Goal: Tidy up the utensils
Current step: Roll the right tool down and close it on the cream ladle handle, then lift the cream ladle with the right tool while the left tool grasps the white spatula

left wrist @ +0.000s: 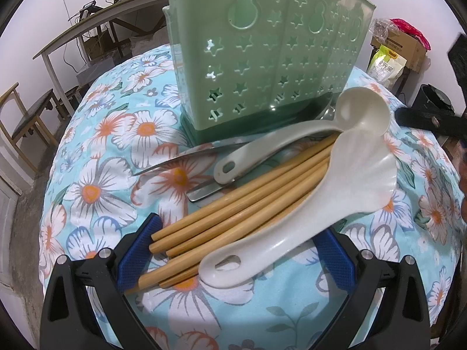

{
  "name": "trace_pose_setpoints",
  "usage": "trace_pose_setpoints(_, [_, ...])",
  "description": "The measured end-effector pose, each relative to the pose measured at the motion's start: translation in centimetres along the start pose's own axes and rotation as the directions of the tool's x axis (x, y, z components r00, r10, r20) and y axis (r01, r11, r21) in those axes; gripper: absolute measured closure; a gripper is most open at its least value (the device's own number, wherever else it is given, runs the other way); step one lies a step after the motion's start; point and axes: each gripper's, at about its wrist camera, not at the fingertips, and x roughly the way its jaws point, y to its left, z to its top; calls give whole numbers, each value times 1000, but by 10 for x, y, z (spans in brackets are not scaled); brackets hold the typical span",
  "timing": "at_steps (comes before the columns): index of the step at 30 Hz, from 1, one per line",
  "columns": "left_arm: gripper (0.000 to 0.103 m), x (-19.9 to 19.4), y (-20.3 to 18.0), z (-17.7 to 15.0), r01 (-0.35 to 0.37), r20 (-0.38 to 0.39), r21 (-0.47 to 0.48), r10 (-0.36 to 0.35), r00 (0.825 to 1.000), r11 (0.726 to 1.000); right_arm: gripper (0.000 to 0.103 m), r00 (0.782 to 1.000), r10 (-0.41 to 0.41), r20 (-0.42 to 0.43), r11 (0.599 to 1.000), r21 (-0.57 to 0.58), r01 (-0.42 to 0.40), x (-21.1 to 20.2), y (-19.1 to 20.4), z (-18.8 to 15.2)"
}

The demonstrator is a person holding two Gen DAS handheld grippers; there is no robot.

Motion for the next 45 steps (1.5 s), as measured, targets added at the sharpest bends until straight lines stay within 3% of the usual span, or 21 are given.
trace_pose_setpoints(4, [4, -1, 3, 0, 13, 3, -2, -13, 1000, 1000, 62, 998, 52, -40, 996, 72, -49, 16, -4, 9])
trace_pose_setpoints(6, [4, -1, 5, -1, 19, 4, 0, -19, 1000, 1000, 72, 995, 89, -54, 992, 94, -83, 20, 0, 10])
trace_pose_setpoints(10, [7, -4, 7, -3, 25, 12, 12, -25, 1000, 1000, 99, 995, 85, -62, 995, 61, -81, 25, 23, 16])
trace_pose_setpoints(12, [13, -9, 9, -5, 22, 23, 20, -23, 999, 1000, 100, 996, 60, -71, 997, 59, -56, 28, 28, 19])
trace_pose_setpoints(17, [15, -27, 14, -11, 39, 43, 35, -40, 998, 999, 101, 999, -19, -32, 995, 99, 22, 17, 20, 25])
trace_pose_setpoints(26, [17, -62, 11, -13, 137, 33, 97, -140, 990, 986, 101, 982, -181, 42, 978, 112, 176, -55, -21, 15])
trace_pose_setpoints(31, [24, -82, 0, 6, 265, 55, 144, -275, 960, 953, 101, 961, -275, 33, 958, 97, 271, -76, -47, 6])
trace_pose_setpoints(37, [44, -57, -25, 34, 316, 31, 255, -334, 942, 914, 101, 955, -298, 0, 948, 118, 296, -78, -74, -9])
trace_pose_setpoints(40, [54, -35, -28, 49, 376, -15, 247, -384, 923, 893, 100, 957, -290, -16, 944, 160, 289, -73, -89, -13])
trace_pose_setpoints(42, [67, -26, -28, 56, 400, -45, 240, -402, 915, 884, 100, 962, -270, -26, 943, 194, 270, -68, -100, -17])
trace_pose_setpoints(45, [70, -21, -23, 64, 449, -65, 220, -446, 892, 866, 99, 969, -244, -22, 946, 216, 243, -64, -106, -18])
